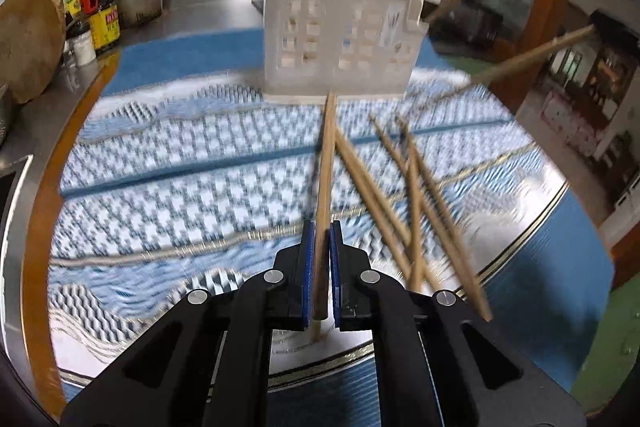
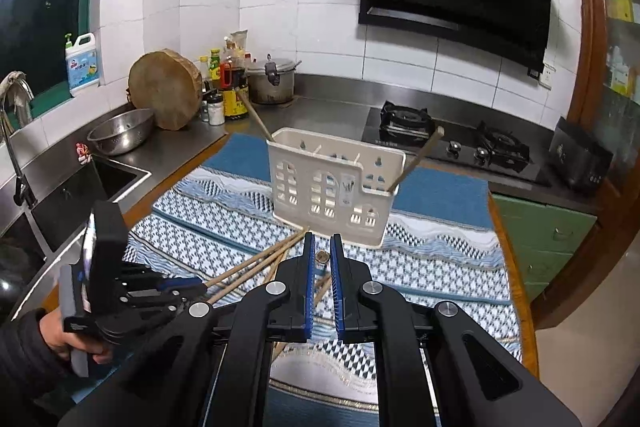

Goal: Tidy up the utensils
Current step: 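Lift both held chopsticks and carry them above the white caddy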

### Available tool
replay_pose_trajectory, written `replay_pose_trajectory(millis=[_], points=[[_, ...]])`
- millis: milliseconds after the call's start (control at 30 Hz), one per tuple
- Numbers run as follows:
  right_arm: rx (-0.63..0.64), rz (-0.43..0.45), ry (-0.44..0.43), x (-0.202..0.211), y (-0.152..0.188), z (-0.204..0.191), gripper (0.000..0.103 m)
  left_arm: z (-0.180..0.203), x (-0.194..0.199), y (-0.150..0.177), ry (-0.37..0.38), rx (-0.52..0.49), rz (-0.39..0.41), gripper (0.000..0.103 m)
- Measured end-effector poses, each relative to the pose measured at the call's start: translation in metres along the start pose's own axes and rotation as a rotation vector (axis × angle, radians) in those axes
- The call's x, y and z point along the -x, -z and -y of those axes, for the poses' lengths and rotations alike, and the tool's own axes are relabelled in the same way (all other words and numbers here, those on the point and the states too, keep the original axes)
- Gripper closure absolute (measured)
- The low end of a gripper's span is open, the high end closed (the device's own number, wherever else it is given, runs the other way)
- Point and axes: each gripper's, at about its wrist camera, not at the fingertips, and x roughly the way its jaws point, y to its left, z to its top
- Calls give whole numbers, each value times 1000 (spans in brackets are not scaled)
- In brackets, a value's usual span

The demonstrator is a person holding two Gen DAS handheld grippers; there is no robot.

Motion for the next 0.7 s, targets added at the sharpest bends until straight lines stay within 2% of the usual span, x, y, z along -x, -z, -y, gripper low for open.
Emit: replay_pose_trajectory(millis=[167, 533, 700], points=[[12, 4, -16, 0, -25, 5, 96, 1, 29, -27, 26, -5, 92, 97], [44, -17, -32, -8, -68, 13, 96, -1, 50, -76, 46, -40, 149, 97], [49, 8, -30, -2, -95, 20, 96, 4, 62, -102, 69, -56, 167, 97]])
